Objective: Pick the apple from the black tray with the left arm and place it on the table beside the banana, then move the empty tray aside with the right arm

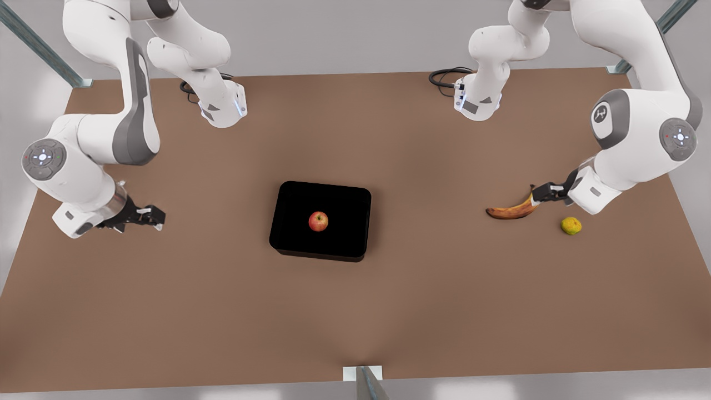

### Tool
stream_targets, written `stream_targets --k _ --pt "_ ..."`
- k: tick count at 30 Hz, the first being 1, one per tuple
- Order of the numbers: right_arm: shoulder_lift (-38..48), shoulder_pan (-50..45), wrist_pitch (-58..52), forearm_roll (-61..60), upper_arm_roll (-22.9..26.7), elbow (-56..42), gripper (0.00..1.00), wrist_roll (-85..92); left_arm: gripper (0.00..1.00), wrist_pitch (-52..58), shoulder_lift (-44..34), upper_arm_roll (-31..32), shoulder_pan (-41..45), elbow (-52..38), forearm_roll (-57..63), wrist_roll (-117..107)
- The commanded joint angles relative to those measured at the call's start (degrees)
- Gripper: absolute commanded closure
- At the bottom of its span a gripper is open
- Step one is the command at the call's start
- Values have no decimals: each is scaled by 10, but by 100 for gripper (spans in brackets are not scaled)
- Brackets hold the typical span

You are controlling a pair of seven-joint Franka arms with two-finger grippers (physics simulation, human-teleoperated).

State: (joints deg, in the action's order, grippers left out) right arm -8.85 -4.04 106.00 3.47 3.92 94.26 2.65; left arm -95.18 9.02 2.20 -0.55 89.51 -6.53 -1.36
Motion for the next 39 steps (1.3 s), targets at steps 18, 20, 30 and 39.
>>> stream_targets --k 18,20,30,39 --pt "-11 -10 37 17 1 -10 0 -10 0 -235 369 93 455 -246 170 -836" --pt "-13 -10 37 17 1 -10 0 -10 0 -308 438 76 455 -310 176 -833" --pt "-13 -10 37 17 1 -11 0 -10 0 -345 528 22 512 -379 228 -844" --pt "-13 -10 37 17 1 -10 0 -10 0 -273 526 25 528 -359 246 -771"
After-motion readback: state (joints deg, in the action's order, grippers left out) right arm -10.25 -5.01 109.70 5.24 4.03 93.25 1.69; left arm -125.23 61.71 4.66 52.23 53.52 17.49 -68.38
